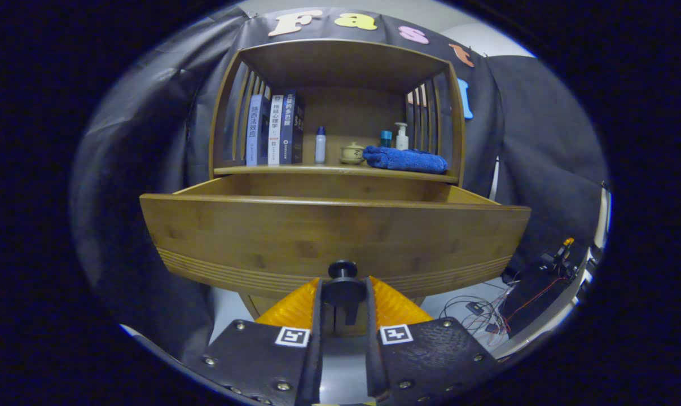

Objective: Pull open the drawer, take out the items inside it, and place them on the countertop above the cabinet.

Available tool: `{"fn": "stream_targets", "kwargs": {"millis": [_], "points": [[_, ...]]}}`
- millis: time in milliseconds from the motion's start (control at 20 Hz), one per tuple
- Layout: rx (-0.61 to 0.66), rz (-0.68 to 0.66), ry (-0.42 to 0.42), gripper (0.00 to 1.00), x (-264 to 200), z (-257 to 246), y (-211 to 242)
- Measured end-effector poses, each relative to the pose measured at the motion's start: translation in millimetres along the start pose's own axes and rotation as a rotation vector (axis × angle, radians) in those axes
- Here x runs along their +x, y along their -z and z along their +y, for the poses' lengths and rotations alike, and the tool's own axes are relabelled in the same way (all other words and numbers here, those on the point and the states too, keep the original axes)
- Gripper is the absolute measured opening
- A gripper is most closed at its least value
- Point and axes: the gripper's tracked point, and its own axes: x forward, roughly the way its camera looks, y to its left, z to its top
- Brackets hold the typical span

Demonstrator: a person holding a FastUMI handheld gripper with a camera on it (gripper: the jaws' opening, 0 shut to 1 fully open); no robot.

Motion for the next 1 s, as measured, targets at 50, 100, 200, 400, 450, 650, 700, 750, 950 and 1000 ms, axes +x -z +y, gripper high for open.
{"fn": "stream_targets", "kwargs": {"millis": [50, 100, 200, 400, 450, 650, 700, 750, 950, 1000], "points": [[-0.01, -0.002, 0.005, 0.31, -5.2, -1.9, -1.8], [0.005, -0.056, 0.002, 0.31, -17.6, -3.1, -14.5], [0.166, -0.211, 0.078, 0.2, -42.5, -30.3, -52.5], [0.148, -0.169, 0.058, 0.14, -57.4, -39.0, -70.8], [0.126, -0.131, 0.022, 0.21, -57.2, -29.2, -66.7], [0.1, -0.083, -0.044, 0.58, -44.3, 4.5, -77.5], [0.098, -0.081, -0.057, 0.68, -42.6, 11.6, -82.3], [0.097, -0.082, -0.063, 0.79, -41.0, 16.4, -89.4], [0.088, -0.067, -0.063, 1.0, -28.8, 30.9, -117.7], [0.074, -0.047, -0.06, 1.0, -24.3, 34.9, -121.9]]}}
